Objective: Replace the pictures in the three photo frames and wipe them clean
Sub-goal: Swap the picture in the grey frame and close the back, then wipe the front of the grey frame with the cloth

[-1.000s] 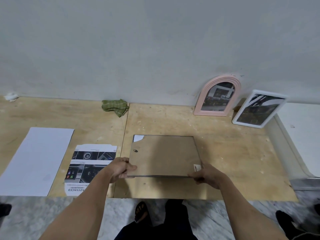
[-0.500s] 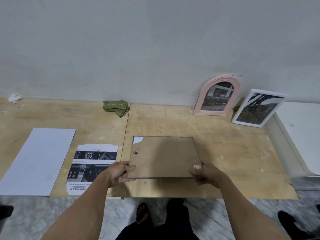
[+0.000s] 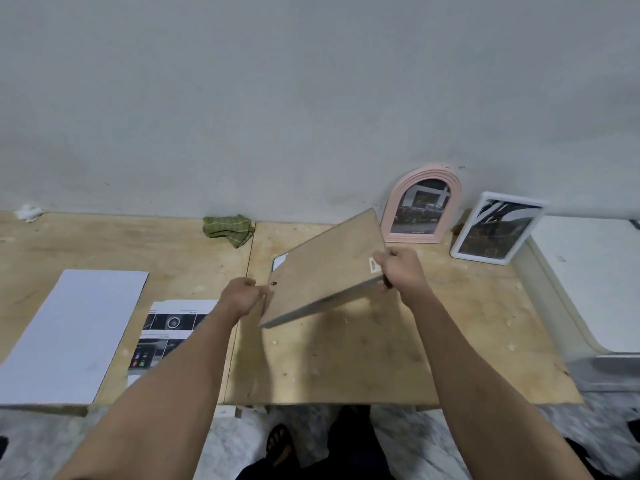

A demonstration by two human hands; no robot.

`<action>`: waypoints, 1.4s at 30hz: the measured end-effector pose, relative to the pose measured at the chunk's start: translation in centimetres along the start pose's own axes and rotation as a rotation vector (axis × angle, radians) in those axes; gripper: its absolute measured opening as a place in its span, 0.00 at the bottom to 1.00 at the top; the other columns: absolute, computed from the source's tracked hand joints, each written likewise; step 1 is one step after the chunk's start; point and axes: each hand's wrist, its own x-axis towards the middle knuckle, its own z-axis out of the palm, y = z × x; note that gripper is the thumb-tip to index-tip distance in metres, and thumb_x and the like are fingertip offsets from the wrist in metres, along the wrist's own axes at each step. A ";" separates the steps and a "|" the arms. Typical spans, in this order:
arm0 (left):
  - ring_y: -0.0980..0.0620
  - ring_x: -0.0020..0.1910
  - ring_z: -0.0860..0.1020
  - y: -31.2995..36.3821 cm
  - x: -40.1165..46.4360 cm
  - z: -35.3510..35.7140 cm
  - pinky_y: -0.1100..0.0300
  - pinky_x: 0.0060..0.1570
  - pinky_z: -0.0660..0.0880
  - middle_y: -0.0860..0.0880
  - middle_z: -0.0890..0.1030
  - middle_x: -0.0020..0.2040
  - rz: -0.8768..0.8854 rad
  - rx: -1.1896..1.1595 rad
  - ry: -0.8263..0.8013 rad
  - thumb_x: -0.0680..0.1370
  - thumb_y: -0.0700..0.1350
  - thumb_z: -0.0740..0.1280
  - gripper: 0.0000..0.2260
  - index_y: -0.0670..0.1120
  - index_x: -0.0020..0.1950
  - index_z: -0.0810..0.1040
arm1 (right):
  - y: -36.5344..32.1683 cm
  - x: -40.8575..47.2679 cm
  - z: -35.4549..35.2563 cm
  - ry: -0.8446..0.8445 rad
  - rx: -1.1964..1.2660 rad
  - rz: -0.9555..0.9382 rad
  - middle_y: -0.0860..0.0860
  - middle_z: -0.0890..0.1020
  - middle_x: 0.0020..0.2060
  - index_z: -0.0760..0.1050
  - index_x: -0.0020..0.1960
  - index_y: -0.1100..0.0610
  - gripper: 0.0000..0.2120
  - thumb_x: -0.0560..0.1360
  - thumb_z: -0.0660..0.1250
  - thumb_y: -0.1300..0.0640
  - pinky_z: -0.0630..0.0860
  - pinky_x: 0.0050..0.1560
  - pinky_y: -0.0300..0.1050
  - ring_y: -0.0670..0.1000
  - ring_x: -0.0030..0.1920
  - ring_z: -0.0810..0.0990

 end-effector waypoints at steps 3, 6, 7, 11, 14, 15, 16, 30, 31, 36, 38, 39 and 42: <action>0.44 0.42 0.78 7.0 -2.1 -0.2 0.53 0.44 0.77 0.42 0.79 0.51 0.157 -0.142 -0.043 0.80 0.50 0.67 0.12 0.42 0.55 0.76 | -5.4 -0.9 2.1 0.116 -0.207 -0.207 0.54 0.81 0.33 0.77 0.43 0.57 0.07 0.73 0.63 0.55 0.76 0.30 0.47 0.56 0.33 0.81; 0.43 0.41 0.83 13.9 -5.6 -0.9 0.50 0.44 0.81 0.43 0.82 0.51 0.264 -0.226 -0.081 0.77 0.61 0.67 0.24 0.39 0.56 0.78 | -9.7 -3.5 5.1 0.169 -0.558 -0.438 0.56 0.82 0.42 0.77 0.48 0.57 0.09 0.73 0.60 0.56 0.68 0.37 0.45 0.60 0.43 0.80; 0.43 0.40 0.83 15.5 -6.7 -1.4 0.50 0.43 0.81 0.43 0.83 0.49 0.289 -0.215 -0.069 0.75 0.62 0.69 0.25 0.40 0.54 0.80 | -10.8 -4.6 6.2 0.171 -0.648 -0.521 0.56 0.82 0.43 0.76 0.50 0.57 0.09 0.73 0.60 0.57 0.67 0.38 0.46 0.60 0.44 0.80; 0.42 0.41 0.84 16.7 -9.0 -2.9 0.48 0.47 0.83 0.42 0.84 0.45 0.253 -0.109 0.163 0.71 0.45 0.73 0.11 0.38 0.44 0.79 | -12.1 -8.8 9.1 0.090 -0.835 -0.743 0.56 0.83 0.45 0.73 0.58 0.59 0.15 0.73 0.58 0.60 0.68 0.40 0.48 0.61 0.46 0.81; 0.38 0.45 0.83 14.2 -10.0 -3.8 0.45 0.49 0.83 0.39 0.82 0.47 0.174 -0.037 0.353 0.70 0.39 0.66 0.05 0.38 0.43 0.75 | -11.1 -10.2 10.2 -0.054 -0.868 -0.832 0.56 0.83 0.47 0.73 0.56 0.58 0.12 0.75 0.59 0.55 0.67 0.40 0.47 0.61 0.48 0.81; 0.37 0.47 0.83 12.8 -10.3 -4.3 0.45 0.50 0.82 0.38 0.82 0.48 0.150 -0.030 0.400 0.70 0.38 0.65 0.06 0.38 0.45 0.75 | -10.7 -10.6 10.6 -0.135 -0.840 -0.852 0.56 0.83 0.49 0.74 0.57 0.57 0.14 0.76 0.59 0.51 0.68 0.41 0.48 0.61 0.49 0.80; 0.37 0.49 0.82 11.5 -10.6 -4.8 0.46 0.50 0.81 0.37 0.82 0.49 0.137 -0.033 0.440 0.70 0.39 0.65 0.07 0.37 0.46 0.76 | -10.5 -10.6 10.7 -0.214 -0.795 -0.846 0.55 0.82 0.51 0.74 0.60 0.54 0.18 0.76 0.60 0.45 0.71 0.43 0.48 0.60 0.52 0.80; 0.43 0.37 0.80 -4.0 -16.9 -9.8 0.56 0.36 0.78 0.43 0.83 0.40 0.060 -0.671 0.558 0.77 0.37 0.66 0.04 0.42 0.43 0.79 | -5.1 -4.3 10.1 -0.035 -0.409 -0.323 0.59 0.81 0.52 0.75 0.54 0.60 0.29 0.81 0.45 0.40 0.68 0.47 0.50 0.60 0.50 0.77; 0.42 0.40 0.81 -4.6 -16.9 -10.2 0.52 0.42 0.80 0.42 0.84 0.43 0.051 -0.674 0.553 0.78 0.39 0.66 0.03 0.43 0.45 0.79 | -5.2 -4.7 10.9 -0.034 -0.402 -0.349 0.59 0.81 0.51 0.75 0.52 0.60 0.29 0.81 0.44 0.40 0.68 0.46 0.50 0.59 0.49 0.76; 0.43 0.41 0.81 -5.9 -16.1 -13.1 0.50 0.45 0.79 0.42 0.83 0.45 0.062 -0.647 0.532 0.81 0.47 0.65 0.08 0.42 0.49 0.77 | -5.3 -5.6 14.1 -0.029 -0.386 -0.375 0.59 0.81 0.50 0.75 0.52 0.61 0.28 0.82 0.45 0.41 0.67 0.46 0.48 0.59 0.48 0.76; 0.41 0.43 0.82 -6.6 -15.3 -14.3 0.47 0.49 0.80 0.41 0.84 0.47 0.078 -0.659 0.533 0.81 0.47 0.66 0.08 0.43 0.48 0.78 | -4.9 -5.5 15.5 -0.016 -0.387 -0.372 0.58 0.81 0.50 0.75 0.52 0.60 0.28 0.82 0.45 0.41 0.67 0.45 0.48 0.59 0.47 0.75; 0.41 0.44 0.82 -6.9 -14.9 -14.6 0.45 0.51 0.80 0.41 0.84 0.47 0.078 -0.677 0.530 0.81 0.47 0.66 0.08 0.43 0.47 0.78 | -4.6 -5.3 16.1 -0.017 -0.381 -0.367 0.58 0.80 0.50 0.75 0.52 0.60 0.28 0.82 0.45 0.41 0.67 0.45 0.48 0.59 0.48 0.76; 0.43 0.40 0.81 -7.7 -13.7 -15.2 0.49 0.44 0.81 0.41 0.83 0.45 0.048 -0.694 0.523 0.81 0.45 0.66 0.07 0.41 0.48 0.78 | -3.1 -4.5 17.6 -0.073 -0.325 -0.319 0.57 0.80 0.50 0.75 0.52 0.60 0.28 0.81 0.46 0.40 0.68 0.46 0.48 0.59 0.49 0.76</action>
